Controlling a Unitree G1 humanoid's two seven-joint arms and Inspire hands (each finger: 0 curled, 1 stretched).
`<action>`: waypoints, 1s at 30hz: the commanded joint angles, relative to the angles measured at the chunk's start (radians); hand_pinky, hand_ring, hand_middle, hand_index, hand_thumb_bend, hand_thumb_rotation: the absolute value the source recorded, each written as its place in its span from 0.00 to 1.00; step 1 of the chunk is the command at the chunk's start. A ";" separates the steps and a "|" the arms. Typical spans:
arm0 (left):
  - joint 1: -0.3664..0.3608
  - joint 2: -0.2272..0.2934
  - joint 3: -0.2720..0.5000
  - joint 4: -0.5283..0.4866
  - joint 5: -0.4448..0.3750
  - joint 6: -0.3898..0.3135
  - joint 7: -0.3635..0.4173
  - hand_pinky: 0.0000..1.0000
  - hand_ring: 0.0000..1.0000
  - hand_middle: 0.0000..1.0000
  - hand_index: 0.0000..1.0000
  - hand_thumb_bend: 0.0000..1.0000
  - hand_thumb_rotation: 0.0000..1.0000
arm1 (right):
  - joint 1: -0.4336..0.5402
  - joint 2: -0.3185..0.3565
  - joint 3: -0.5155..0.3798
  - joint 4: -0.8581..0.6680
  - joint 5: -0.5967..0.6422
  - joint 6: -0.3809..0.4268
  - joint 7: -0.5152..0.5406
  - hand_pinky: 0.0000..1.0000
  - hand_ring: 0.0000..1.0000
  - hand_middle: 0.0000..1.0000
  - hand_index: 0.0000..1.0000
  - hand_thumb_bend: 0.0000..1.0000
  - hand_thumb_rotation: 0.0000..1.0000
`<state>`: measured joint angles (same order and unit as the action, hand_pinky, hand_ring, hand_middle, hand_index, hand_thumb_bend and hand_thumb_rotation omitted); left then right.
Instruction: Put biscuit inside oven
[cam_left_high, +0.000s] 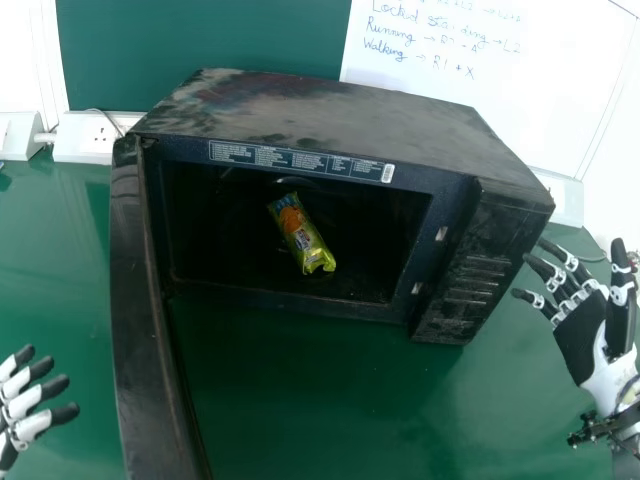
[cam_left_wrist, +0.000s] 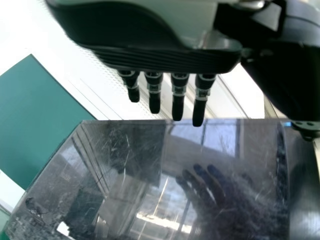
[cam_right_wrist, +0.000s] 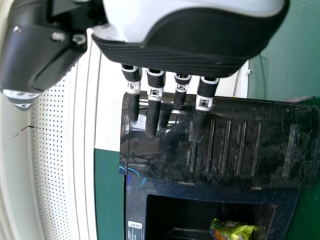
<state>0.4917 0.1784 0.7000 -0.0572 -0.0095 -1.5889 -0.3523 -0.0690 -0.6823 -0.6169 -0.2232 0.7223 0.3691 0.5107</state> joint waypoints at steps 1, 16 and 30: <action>-0.006 0.016 0.035 0.012 0.025 -0.018 0.011 0.79 0.87 0.89 0.89 0.88 1.00 | -0.010 0.003 0.006 -0.014 -0.005 0.008 -0.008 0.59 0.62 0.71 0.80 0.82 0.88; 0.233 0.261 0.014 -0.191 0.016 0.239 -0.004 0.79 0.87 0.90 0.90 0.89 1.00 | -0.017 0.015 0.004 -0.041 -0.022 0.004 -0.023 0.77 0.75 0.81 0.84 0.83 0.72; 0.188 0.424 0.034 -0.309 0.013 0.414 -0.026 0.75 0.84 0.87 0.88 0.89 1.00 | -0.020 0.026 0.017 -0.046 -0.039 -0.004 -0.036 0.73 0.70 0.76 0.77 0.75 0.61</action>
<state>0.6860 0.5850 0.7241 -0.3682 0.0165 -1.1758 -0.3721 -0.0848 -0.6636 -0.6016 -0.2605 0.6840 0.3703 0.4726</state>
